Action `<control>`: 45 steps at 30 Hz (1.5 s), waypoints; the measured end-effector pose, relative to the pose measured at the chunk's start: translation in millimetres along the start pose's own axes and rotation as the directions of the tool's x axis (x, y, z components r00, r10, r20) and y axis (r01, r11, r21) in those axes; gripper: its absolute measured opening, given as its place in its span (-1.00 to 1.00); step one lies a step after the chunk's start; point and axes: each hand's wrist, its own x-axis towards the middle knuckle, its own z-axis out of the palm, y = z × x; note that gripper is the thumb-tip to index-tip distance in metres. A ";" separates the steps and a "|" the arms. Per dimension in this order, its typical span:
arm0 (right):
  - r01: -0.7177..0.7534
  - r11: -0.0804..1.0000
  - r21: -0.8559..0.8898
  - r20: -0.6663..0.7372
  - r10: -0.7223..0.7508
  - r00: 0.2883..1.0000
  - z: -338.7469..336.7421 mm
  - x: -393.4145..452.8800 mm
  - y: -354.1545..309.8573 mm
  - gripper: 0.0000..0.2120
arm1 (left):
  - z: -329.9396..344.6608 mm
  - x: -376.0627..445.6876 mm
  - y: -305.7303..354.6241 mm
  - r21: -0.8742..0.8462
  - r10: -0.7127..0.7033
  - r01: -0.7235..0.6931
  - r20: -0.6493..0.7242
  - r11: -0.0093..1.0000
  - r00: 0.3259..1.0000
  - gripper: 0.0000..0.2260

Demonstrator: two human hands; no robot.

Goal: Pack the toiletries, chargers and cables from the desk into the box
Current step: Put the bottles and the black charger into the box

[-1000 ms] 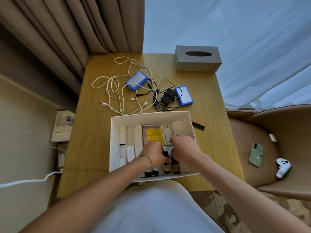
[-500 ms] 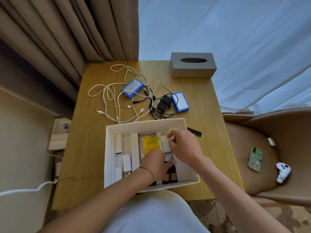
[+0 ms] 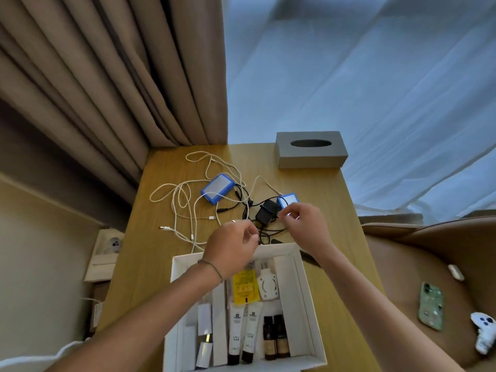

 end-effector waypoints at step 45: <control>0.202 0.934 0.293 0.200 -0.266 0.943 1.2 52.8 -25.6 -0.85 | -47.4 55.5 9.2 -0.917 -0.231 0.075 -0.019 0.391 0.973 -0.65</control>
